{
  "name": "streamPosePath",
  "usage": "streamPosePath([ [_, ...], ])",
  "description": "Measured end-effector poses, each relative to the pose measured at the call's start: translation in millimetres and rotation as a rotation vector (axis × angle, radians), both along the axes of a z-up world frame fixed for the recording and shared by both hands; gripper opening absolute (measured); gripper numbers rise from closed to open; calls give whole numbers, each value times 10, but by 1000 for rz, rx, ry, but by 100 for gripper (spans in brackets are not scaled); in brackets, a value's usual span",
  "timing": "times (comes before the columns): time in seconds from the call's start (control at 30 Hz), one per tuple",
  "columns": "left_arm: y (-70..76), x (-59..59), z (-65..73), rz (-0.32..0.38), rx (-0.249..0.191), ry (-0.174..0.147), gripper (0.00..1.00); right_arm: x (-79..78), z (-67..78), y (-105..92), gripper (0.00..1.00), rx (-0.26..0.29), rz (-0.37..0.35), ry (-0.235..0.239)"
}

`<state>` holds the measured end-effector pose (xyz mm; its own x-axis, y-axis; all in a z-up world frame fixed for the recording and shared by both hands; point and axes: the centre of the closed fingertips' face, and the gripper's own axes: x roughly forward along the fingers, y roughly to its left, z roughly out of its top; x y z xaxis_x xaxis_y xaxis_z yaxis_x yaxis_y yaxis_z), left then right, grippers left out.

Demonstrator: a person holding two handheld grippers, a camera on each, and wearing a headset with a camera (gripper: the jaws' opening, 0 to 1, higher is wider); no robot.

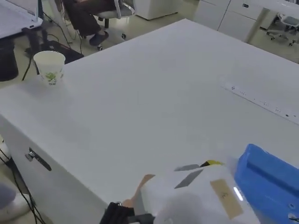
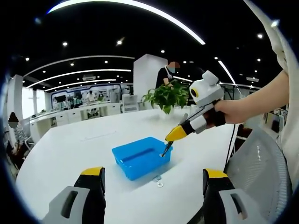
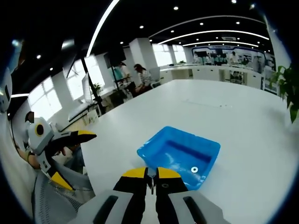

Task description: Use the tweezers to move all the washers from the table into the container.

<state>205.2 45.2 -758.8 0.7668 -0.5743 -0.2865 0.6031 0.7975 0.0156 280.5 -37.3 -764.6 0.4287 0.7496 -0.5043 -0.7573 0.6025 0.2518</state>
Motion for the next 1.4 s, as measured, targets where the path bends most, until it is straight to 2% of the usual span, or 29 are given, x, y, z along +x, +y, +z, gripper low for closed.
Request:
streamPosePath([
  [0.13, 11, 4, -8, 4, 10, -1, 87, 47, 48, -32, 2, 15, -22, 4],
  [0.27, 27, 11, -9, 14, -3, 4, 87, 103, 113, 15, 2, 29, -20, 1],
  [0.43, 5, 0, -28, 0, 27, -2, 86, 167, 186, 81, 2, 50, -11, -15],
  [0.67, 26, 6, -42, 14, 14, 17, 86, 322, 253, 57, 2, 59, -16, -18],
  [0.73, 21, 1, -19, 14, -7, 19, 87, 397, 254, 28, 2, 50, -25, -22],
  [0.8, 14, 7, 48, 16, -52, 5, 88, 480, 248, -19, 2, 41, -38, -19],
  [0.97, 27, 8, 46, 25, -57, 15, 88, 640, 187, -118, 3, -21, -71, -16],
  [1.03, 20, 0, 36, 20, -49, 20, 86, 634, 122, -134, 3, -72, -41, -13],
  [1.07, 20, -1, 30, 20, -44, 22, 86, 651, 71, -156, 3, -127, -24, -30],
  [1.1, 17, -2, 32, 18, -46, 23, 86, 660, 23, -174, 3, -157, -12, -27],
  [1.13, 0, -7, 46, 13, -69, 28, 87, 670, -25, -166, 3, -181, 3, -23],
  [1.17, -24, -8, 86, 9, -110, 28, 89, 667, -56, -136, 3, -184, 13, -12],
  [1.2, -22, -1, 111, 11, -134, 24, 89, 648, -91, -109, 3, -188, 30, 12],
  [1.23, 9, 7, 99, 20, -134, 31, 89, 639, -123, -87, 3, -198, 43, 27],
  [1.3, 17, 7, 64, 26, -130, 48, 90, 631, -224, -71, 3, -270, 85, 45],
  [1.33, 12, 6, 43, 23, -124, 52, 89, 652, -277, -70, 3, -324, 111, 33],
  [1.4, -1, -3, 16, 15, -107, 57, 89, 675, -349, -30, 3, -362, 147, 40],
])
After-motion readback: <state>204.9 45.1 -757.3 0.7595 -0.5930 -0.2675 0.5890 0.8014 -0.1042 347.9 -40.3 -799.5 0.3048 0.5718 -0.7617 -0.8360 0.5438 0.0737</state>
